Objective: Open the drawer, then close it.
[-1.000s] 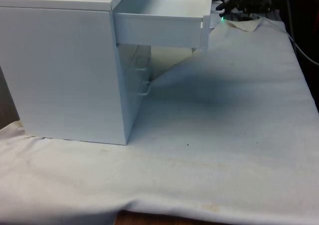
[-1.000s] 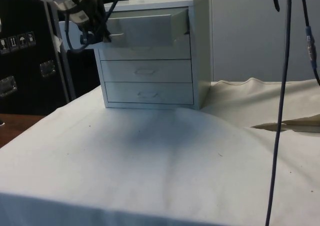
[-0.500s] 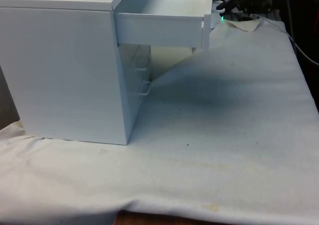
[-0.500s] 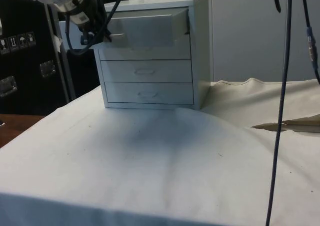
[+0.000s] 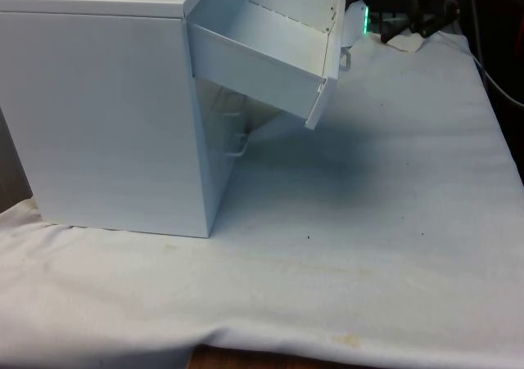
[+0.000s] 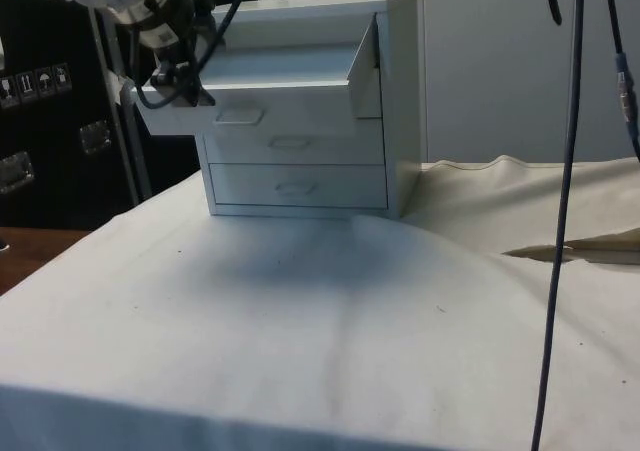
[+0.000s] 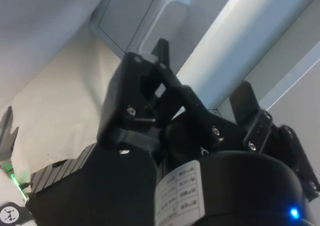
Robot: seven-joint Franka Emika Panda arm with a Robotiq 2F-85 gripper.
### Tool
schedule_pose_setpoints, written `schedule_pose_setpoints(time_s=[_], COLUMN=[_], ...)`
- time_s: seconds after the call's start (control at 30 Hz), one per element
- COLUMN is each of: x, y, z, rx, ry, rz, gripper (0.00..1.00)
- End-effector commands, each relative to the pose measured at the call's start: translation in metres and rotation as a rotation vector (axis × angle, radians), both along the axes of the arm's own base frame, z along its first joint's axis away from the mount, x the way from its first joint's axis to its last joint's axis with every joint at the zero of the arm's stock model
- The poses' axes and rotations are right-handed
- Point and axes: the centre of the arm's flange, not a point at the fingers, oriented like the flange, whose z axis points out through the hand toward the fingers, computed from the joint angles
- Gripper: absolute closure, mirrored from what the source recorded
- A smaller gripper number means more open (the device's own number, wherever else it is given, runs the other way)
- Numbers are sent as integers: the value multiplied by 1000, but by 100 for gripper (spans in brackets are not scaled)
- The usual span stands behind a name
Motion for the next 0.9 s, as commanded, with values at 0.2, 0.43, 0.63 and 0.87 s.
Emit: schedule_pose_setpoints(time_s=[0.2, 0.43, 0.63, 0.87], x=[-2, -4, -6, -6], y=[13, 28, 38, 46], z=[-3, -9, -17, -38], rx=[0, 2, 1, 17], ry=[-4, -17, -34, -40], rz=[1, -1, 5, -14], gripper=[0, 0, 0, 0])
